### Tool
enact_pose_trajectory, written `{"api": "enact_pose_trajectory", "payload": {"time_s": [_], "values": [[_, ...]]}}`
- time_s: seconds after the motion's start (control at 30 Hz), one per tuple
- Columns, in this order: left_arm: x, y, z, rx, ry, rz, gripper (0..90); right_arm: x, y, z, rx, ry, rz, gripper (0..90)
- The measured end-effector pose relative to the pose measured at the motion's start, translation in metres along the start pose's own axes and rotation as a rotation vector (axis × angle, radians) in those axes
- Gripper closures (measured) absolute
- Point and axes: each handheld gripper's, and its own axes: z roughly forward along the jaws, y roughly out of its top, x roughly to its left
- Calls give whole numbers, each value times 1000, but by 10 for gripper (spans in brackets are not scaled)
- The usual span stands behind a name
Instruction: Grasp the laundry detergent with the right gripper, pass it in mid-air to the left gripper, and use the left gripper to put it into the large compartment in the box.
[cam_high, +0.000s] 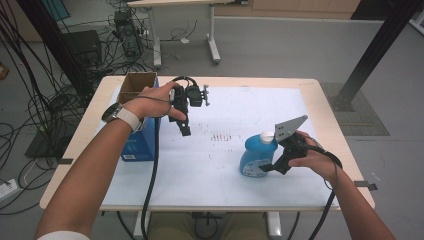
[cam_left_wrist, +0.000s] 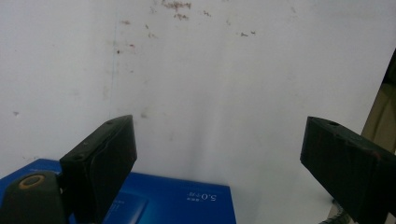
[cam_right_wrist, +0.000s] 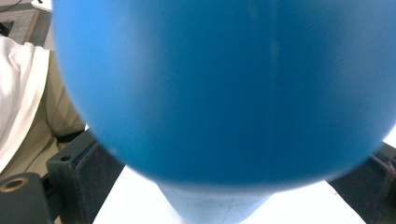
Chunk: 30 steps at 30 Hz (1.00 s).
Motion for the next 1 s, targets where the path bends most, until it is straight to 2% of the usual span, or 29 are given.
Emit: {"api": "enact_pose_trajectory", "payload": {"time_s": [1.0], "values": [[0, 0, 2, 3, 0, -1, 111, 0, -9, 3, -57, 0, 4, 110]]}}
